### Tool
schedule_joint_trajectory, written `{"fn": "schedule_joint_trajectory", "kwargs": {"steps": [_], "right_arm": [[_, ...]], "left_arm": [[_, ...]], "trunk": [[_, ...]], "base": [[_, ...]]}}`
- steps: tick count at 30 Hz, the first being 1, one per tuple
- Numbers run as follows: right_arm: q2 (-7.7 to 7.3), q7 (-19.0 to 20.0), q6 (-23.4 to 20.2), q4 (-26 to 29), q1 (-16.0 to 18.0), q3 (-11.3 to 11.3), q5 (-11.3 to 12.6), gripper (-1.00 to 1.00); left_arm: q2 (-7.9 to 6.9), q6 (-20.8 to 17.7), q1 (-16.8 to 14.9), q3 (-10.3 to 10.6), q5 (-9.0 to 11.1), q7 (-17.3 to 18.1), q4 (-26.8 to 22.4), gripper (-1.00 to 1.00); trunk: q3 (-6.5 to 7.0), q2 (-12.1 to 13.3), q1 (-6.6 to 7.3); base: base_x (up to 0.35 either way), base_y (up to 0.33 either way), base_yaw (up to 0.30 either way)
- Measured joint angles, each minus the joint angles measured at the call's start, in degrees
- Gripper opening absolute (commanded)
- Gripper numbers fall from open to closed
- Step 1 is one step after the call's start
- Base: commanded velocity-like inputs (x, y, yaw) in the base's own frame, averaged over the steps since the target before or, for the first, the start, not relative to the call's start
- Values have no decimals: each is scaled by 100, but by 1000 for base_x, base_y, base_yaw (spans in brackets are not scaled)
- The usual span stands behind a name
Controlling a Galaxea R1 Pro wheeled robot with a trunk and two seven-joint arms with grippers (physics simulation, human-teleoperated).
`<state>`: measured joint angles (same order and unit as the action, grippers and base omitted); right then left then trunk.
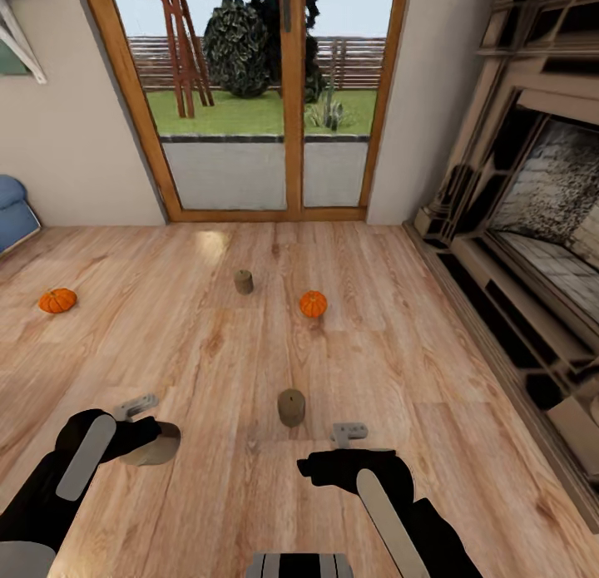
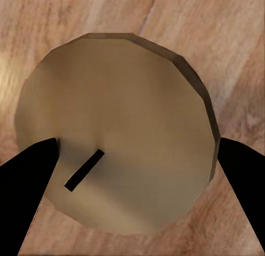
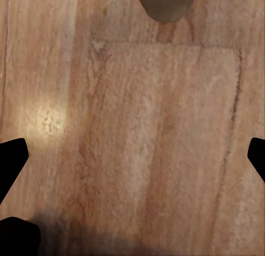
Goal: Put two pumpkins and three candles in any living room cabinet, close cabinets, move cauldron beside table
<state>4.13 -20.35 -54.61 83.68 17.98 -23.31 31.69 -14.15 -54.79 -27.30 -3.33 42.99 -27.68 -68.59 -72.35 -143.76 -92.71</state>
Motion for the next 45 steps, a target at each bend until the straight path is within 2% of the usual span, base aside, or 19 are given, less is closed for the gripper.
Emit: {"fn": "schedule_joint_trajectory", "kwargs": {"steps": [12, 14, 17, 18, 22, 28, 34, 39, 40, 41, 45], "right_arm": [[-5, -5, 5, -6, 0, -47, -1, 100], [44, -69, 70, -71, 1, -111, 38, 100], [35, -165, 164, -167, 2, -84, 26, 100], [32, -133, 196, -192, 1, -52, 26, 100], [27, -5, 324, -210, 0, -8, 33, 100], [13, 55, 416, -151, 5, 10, 49, 100], [3, 56, 395, -128, 8, 23, 98, 100], [-16, 58, 388, -122, 7, 179, 247, 100], [-16, 60, 372, -122, 7, 432, 306, 100], [-13, 62, 334, -122, 7, 487, 334, 100], [-10, 63, 257, -121, 8, 534, 382, 100]], "left_arm": [[0, 27, 0, 9, 6, -4, 7, -100], [-64, -49, 65, 73, 58, -3, -56, -100], [-161, -114, 162, 26, 155, 40, -152, -100], [-129, -127, 195, -1, 151, 57, -183, -100], [1, -107, 68, -4, 413, 65, -76, -100], [197, -126, 22, 8, 449, 62, -145, -100], [180, -147, 38, -5, 429, 61, -248, -100], [169, -153, 42, -14, 419, 59, -256, -100], [168, -154, 42, -12, 416, 59, -256, -100], [168, -154, 43, -10, 412, 59, -256, -100], [167, -157, 43, -3, 397, 60, -255, -100]], "trunk": [[0, 0, 1], [0, 0, -1], [0, 0, 0], [0, 0, -1], [0, 0, -1], [0, 0, 1], [0, 0, 0], [0, 0, 0], [0, 0, -1], [0, 0, -1], [-3, 0, -1]], "base": [[164, 0, 76], [0, 0, 0], [0, 0, 0], [0, 0, 0], [0, 0, 0], [54, 65, 0], [27, 87, 0], [2, 249, 0], [0, 213, 0], [0, 187, 0], [0, 94, -67]]}}
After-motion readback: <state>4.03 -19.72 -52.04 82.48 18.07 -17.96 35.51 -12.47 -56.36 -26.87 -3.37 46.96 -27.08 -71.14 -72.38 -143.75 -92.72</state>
